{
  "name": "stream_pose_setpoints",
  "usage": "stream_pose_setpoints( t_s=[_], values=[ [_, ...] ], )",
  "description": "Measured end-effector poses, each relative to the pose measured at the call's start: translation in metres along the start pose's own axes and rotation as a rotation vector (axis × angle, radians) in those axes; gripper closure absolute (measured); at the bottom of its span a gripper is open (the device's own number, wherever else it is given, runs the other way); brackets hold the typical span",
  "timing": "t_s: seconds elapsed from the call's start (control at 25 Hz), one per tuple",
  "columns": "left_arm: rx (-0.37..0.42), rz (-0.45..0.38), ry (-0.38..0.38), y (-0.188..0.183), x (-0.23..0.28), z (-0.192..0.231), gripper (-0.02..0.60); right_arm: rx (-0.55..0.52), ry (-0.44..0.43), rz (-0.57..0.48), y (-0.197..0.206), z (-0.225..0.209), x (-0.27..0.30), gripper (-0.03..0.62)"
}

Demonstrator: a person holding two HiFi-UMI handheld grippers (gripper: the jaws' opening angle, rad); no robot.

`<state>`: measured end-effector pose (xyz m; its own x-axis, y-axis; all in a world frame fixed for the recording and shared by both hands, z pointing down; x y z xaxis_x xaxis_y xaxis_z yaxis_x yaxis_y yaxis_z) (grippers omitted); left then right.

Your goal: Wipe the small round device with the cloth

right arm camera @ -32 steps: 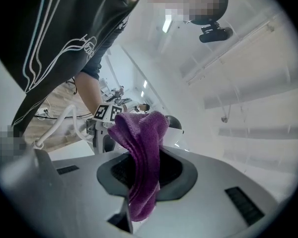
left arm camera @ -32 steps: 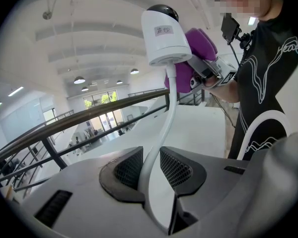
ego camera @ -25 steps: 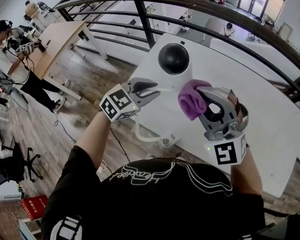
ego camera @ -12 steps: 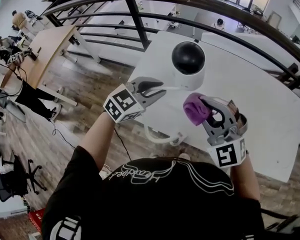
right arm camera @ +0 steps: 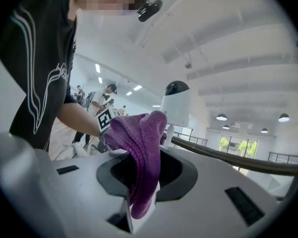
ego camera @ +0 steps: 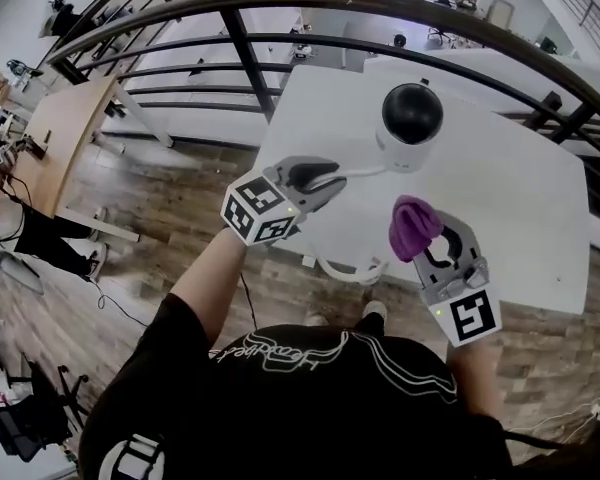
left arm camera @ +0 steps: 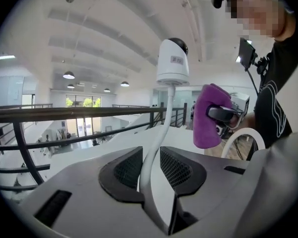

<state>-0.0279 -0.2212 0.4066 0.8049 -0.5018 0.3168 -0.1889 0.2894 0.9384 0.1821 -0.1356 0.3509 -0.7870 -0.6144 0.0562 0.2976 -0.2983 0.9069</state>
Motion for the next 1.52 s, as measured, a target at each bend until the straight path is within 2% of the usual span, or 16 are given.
stream_pose_setpoints(
  t_s=[0.16, 0.4, 0.52, 0.64, 0.8, 0.88, 1.0, 1.24, 1.4, 1.52],
  values=[
    [-0.012, -0.011, 0.024, 0.002, -0.003, 0.004, 0.479, 0.081, 0.008, 0.018, -0.008, 0.005, -0.007, 0.533],
    [-0.035, -0.036, 0.030, 0.002, -0.001, 0.005, 0.480, 0.075, 0.000, 0.029, -0.005, -0.007, -0.019, 0.533],
    [-0.021, -0.016, 0.047, 0.004, 0.002, 0.006, 0.482, 0.068, 0.014, 0.021, -0.007, -0.012, -0.019, 0.533],
    [-0.015, 0.019, 0.081, 0.002, 0.000, 0.013, 0.489, 0.049, 0.046, 0.046, -0.012, -0.013, -0.013, 0.533],
    [0.030, 0.061, 0.152, 0.000, -0.005, 0.024, 0.503, 0.053, 0.132, 0.091, -0.023, -0.008, 0.007, 0.533],
    [0.046, 0.070, 0.186, 0.001, -0.003, 0.029, 0.509, 0.026, 0.173, 0.131, -0.029, -0.001, 0.017, 0.533],
    [0.023, 0.062, 0.220, 0.007, -0.004, 0.038, 0.511, -0.051, 0.205, 0.217, -0.042, 0.017, 0.036, 0.533],
    [-0.025, 0.055, 0.395, 0.014, -0.009, 0.052, 0.514, -0.106, 0.386, 0.327, -0.075, 0.064, 0.066, 0.533],
    [-0.048, 0.074, 0.459, 0.008, -0.012, 0.057, 0.512, -0.161, 0.394, 0.429, -0.081, 0.081, 0.077, 0.533],
    [-0.022, 0.107, 0.466, 0.005, -0.008, 0.055, 0.512, -0.215, 0.378, 0.460, -0.085, 0.081, 0.078, 0.533]
  ],
)
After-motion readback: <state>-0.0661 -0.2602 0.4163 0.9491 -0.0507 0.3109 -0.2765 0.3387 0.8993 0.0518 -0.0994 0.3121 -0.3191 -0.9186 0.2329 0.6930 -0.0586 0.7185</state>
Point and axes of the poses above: the fingertips, and each gripper's own axes: x forward along the fingers, z to its left, y out of its underside, the point moved 7 cm from there along -x, backward along the fingers, and after that the axes turned 7 degrees about -x, right-handed, at the moved point
